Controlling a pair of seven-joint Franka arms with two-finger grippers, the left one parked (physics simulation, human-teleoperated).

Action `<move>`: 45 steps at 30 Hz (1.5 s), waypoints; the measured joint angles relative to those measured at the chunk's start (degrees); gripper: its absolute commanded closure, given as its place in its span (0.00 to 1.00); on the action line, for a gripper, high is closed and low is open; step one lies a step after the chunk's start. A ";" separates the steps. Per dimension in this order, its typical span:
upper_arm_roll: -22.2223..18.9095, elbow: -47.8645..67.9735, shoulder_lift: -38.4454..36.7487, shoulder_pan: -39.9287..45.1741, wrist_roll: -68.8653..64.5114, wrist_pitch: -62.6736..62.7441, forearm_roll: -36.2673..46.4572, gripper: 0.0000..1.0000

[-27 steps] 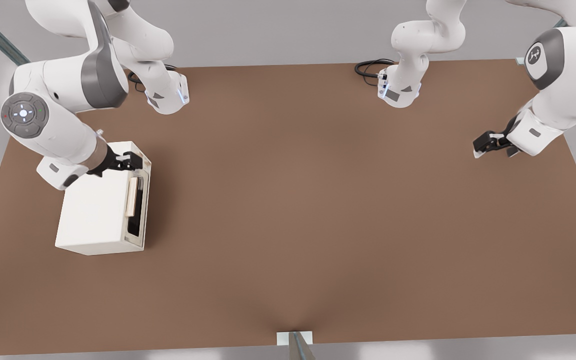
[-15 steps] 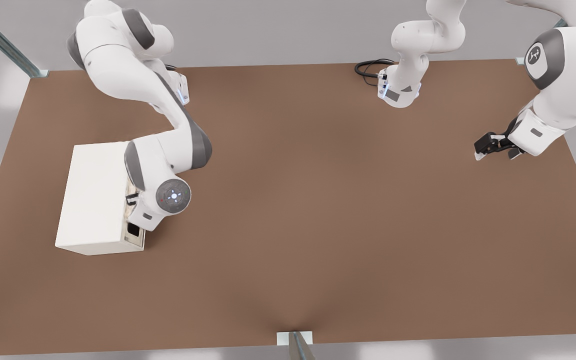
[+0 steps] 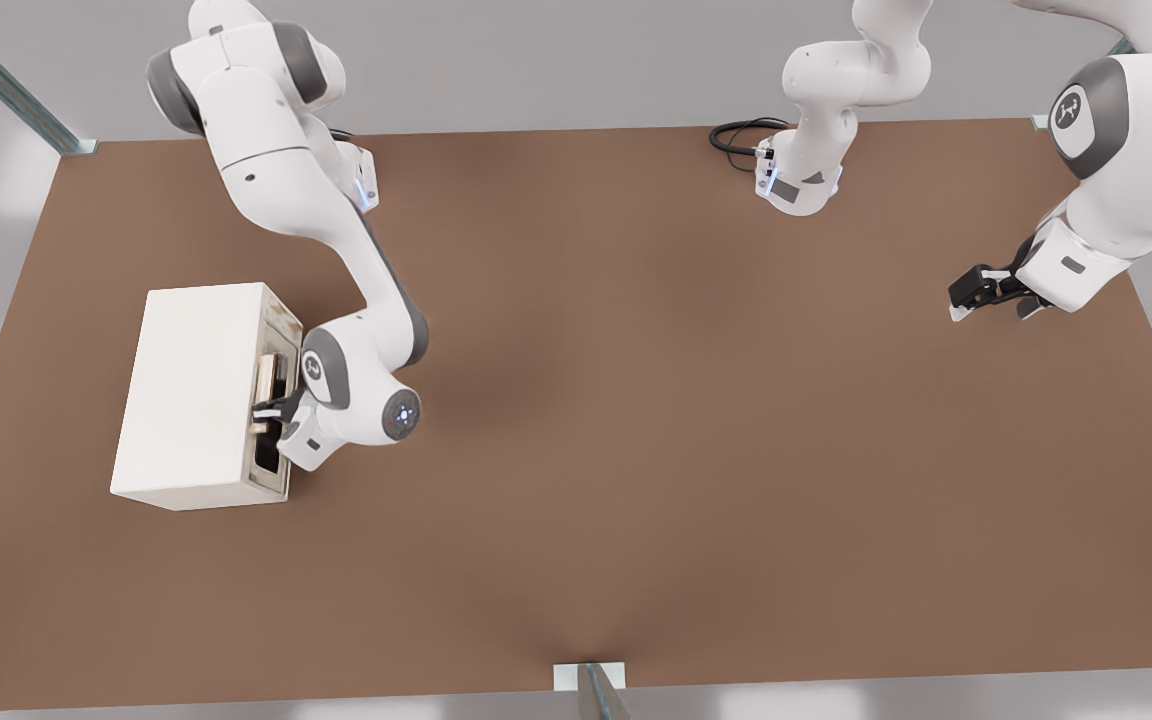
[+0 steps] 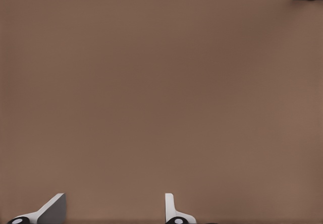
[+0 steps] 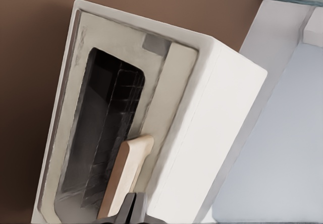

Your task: Keep left arm still and open the oven door with right arm

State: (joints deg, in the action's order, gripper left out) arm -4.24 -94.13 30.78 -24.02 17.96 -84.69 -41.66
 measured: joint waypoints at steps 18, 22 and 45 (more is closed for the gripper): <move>-0.76 -4.24 -1.02 -0.15 6.76 -3.64 -1.16 1.00; -0.76 -4.16 -0.94 -1.40 7.58 -3.44 -1.18 1.00; 2.19 27.83 -13.21 16.44 -5.06 7.85 41.70 0.00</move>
State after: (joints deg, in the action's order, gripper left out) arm -2.05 -66.29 17.56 -7.58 12.91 -76.84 0.04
